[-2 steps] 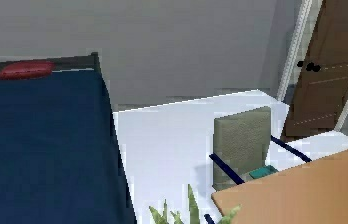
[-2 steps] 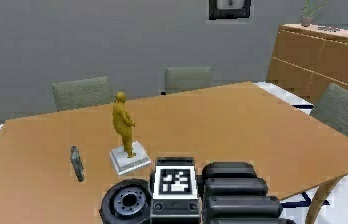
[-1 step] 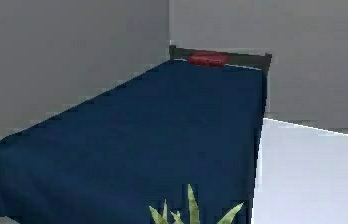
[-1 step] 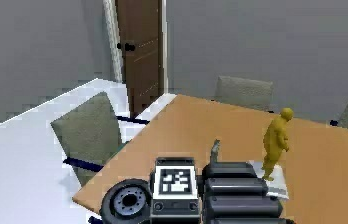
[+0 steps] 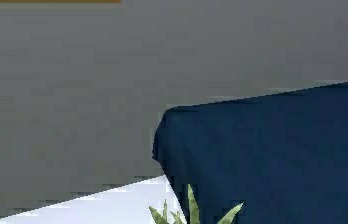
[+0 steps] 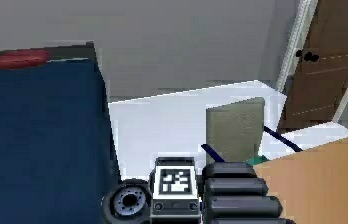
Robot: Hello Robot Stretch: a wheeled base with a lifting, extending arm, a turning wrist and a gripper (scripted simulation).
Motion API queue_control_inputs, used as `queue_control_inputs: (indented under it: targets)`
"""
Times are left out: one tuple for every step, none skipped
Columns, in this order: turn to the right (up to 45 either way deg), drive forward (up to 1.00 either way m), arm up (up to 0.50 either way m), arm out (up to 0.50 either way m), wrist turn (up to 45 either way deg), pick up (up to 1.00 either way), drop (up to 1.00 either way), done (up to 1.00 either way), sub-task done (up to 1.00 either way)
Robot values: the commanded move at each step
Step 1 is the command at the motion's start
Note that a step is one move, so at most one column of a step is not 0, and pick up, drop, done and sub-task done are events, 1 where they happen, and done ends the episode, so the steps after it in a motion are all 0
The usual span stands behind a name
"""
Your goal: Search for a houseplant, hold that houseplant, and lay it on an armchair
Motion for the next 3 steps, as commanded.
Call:
queue_control_inputs:
  targets:
    - [-45.0, 0.0, 0.0, 0.0, 0.0, 0.0, 0.0, 0.0, 0.0]
    - [-30.0, 0.0, 0.0, 0.0, 0.0, 0.0, 0.0, 0.0, 0.0]
    - [-3.0, 0.0, 0.0, 0.0, 0.0, 0.0, 0.0, 0.0, 0.0]
